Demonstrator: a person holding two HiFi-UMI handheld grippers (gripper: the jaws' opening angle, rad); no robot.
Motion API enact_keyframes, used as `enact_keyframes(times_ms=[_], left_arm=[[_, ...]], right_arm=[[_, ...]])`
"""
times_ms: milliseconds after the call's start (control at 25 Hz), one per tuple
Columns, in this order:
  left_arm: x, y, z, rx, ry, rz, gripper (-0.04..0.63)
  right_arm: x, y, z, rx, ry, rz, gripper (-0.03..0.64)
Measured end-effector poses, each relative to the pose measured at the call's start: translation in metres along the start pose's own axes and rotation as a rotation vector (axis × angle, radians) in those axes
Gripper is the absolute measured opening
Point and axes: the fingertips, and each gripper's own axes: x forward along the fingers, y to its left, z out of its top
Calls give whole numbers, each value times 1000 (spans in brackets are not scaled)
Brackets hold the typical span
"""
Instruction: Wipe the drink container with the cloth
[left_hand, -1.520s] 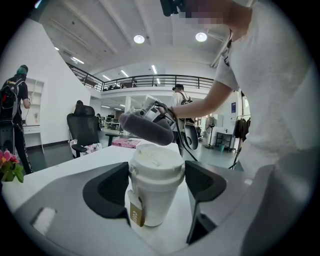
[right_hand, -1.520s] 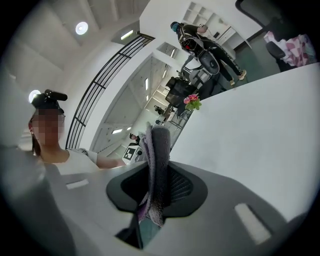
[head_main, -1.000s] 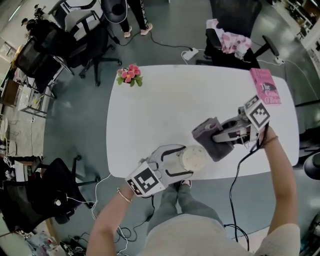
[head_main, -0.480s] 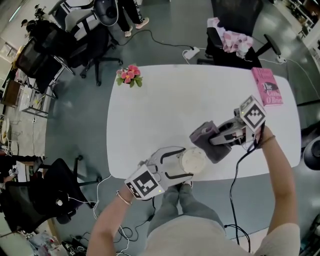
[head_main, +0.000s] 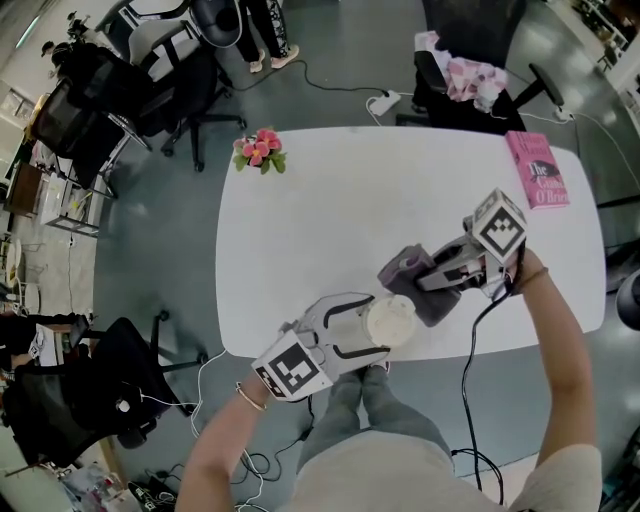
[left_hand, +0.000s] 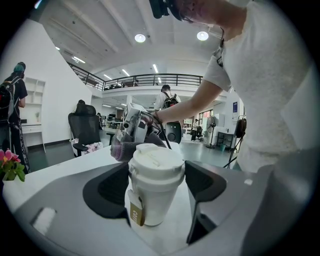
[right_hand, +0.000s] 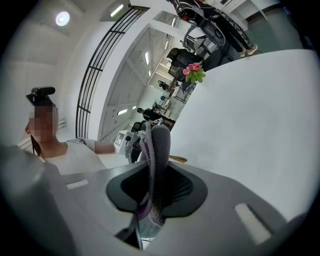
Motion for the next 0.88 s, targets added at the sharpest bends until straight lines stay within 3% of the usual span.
enact_keyframes(times_ms=[440,880], left_arm=[[-1,-1,-2,0,-5,1,354],[-2,0,-2,-1,-10,0,354]], right_arm=[[7,-10,-2,-22,55,-80,67],[17,-17,-4,-14,79,-58,67]])
